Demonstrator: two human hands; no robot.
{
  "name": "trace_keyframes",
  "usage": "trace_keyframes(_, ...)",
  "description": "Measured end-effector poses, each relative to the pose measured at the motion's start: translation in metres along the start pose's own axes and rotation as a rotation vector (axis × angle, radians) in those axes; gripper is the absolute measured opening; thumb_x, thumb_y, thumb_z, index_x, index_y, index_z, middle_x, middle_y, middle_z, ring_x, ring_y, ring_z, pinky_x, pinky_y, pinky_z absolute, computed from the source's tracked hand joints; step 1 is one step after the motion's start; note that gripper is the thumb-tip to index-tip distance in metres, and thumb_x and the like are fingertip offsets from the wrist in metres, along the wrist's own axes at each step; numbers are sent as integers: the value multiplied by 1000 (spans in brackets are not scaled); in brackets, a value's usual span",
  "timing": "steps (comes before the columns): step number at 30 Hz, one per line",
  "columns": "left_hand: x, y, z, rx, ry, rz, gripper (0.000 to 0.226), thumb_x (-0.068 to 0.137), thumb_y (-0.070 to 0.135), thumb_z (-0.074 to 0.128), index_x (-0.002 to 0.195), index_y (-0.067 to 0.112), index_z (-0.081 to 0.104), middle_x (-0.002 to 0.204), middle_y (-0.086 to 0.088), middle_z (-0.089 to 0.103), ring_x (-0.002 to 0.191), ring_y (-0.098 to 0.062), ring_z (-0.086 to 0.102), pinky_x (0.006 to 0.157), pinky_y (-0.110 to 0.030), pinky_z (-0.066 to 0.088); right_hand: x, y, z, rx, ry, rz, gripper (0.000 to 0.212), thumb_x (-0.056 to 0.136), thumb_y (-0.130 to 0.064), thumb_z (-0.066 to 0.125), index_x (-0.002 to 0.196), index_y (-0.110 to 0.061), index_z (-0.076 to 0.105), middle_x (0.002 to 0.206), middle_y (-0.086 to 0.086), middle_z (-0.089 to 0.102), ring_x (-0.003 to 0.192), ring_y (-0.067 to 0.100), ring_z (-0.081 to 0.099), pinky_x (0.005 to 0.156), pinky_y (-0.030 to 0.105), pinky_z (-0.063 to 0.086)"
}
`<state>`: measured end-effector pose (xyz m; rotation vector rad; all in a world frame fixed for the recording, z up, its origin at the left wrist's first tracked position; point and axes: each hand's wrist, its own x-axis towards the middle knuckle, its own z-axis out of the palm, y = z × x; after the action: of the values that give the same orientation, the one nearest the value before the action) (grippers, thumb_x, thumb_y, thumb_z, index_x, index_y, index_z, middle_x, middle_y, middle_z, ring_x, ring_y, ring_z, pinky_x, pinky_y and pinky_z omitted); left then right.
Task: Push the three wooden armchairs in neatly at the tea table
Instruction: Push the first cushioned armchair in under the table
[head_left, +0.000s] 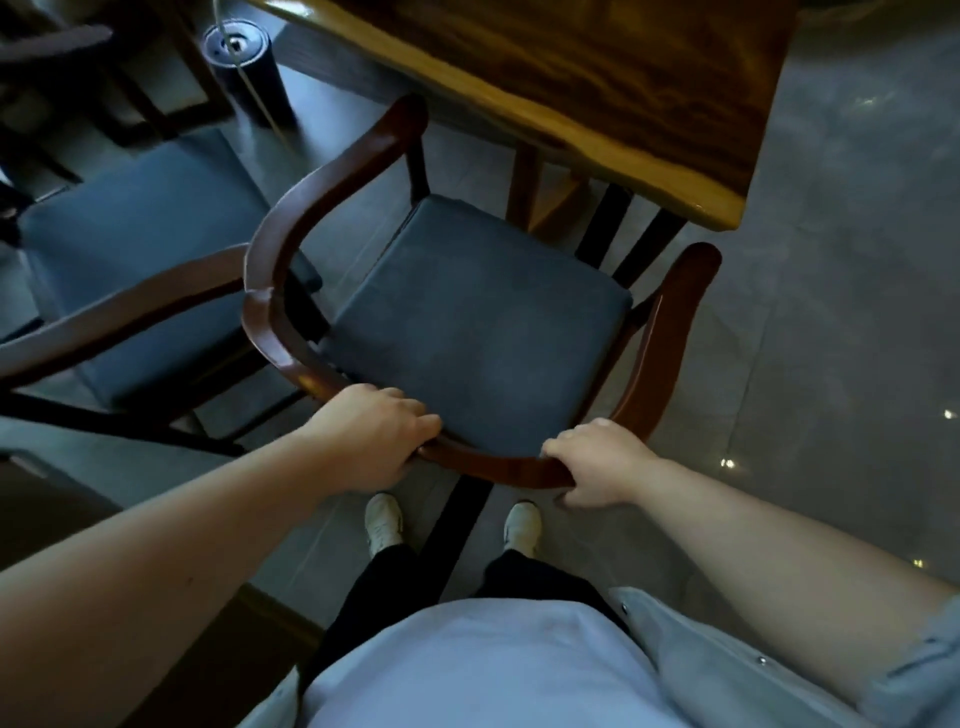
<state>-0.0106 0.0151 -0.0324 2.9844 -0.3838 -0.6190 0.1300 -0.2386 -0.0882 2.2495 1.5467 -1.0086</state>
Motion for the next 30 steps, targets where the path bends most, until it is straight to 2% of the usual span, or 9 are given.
trace_keyframes(2, 6, 13, 4, 46, -32, -95, 21, 84, 39, 51, 103, 31, 56, 95, 7, 65, 92, -20, 63, 68, -33, 49, 5, 13, 0, -56, 17, -31, 31, 73, -47, 63, 95, -26, 58, 95, -5, 64, 98, 23, 61, 79, 38, 42)
trace_keyframes(4, 11, 17, 1, 98, -76, -168, 22, 86, 40, 48, 105, 34, 57, 96, 10, 65, 92, -16, 64, 67, -30, 48, 9, 22, -3, -54, -2, -64, 24, 69, -44, 64, 83, -30, 52, 89, -7, 62, 97, 24, 59, 74, 36, 41)
trace_keyframes(7, 10, 22, -3, 103, -96, -187, 24, 87, 44, 46, 107, 37, 57, 97, 13, 65, 94, -12, 63, 72, -29, 48, 12, 30, -2, -7, -75, -93, 22, 66, -42, 67, 75, -32, 49, 76, -10, 54, 94, 24, 57, 68, 34, 40)
trace_keyframes(11, 14, 30, -7, 88, -73, -208, 24, 85, 46, 47, 105, 37, 57, 97, 13, 66, 95, -10, 63, 72, -28, 47, 11, 42, -2, -11, -116, -106, 27, 67, -40, 68, 68, -32, 42, 74, -10, 51, 90, 23, 56, 64, 34, 40)
trace_keyframes(14, 25, 44, -7, 82, -15, -210, 22, 82, 47, 51, 98, 35, 60, 89, 12, 67, 89, -12, 64, 65, -28, 41, 3, 55, -5, -39, -147, -91, 24, 70, -36, 68, 71, -31, 45, 73, -9, 51, 87, 22, 55, 64, 33, 39)
trace_keyframes(17, 39, 56, -9, 83, 33, -215, 26, 82, 51, 51, 97, 32, 60, 88, 10, 68, 87, -15, 65, 61, -29, 36, -1, 74, -7, -90, -147, -82, 18, 71, -35, 67, 82, -29, 54, 75, -8, 53, 87, 21, 53, 65, 34, 37)
trace_keyframes(26, 66, 71, -15, -3, 13, -208, 28, 84, 51, 47, 99, 29, 57, 96, 7, 67, 92, -19, 64, 69, -32, 47, -11, 103, -13, -114, -162, -73, 23, 72, -35, 69, 89, -29, 55, 76, -8, 50, 88, 20, 50, 69, 35, 38)
trace_keyframes(30, 63, 70, -14, -62, 63, -191, 34, 82, 57, 47, 100, 31, 58, 95, 9, 66, 94, -18, 63, 72, -36, 51, -13, 101, -26, -111, -234, -84, 36, 76, -39, 71, 106, -25, 58, 90, -5, 60, 86, 19, 58, 70, 34, 49)
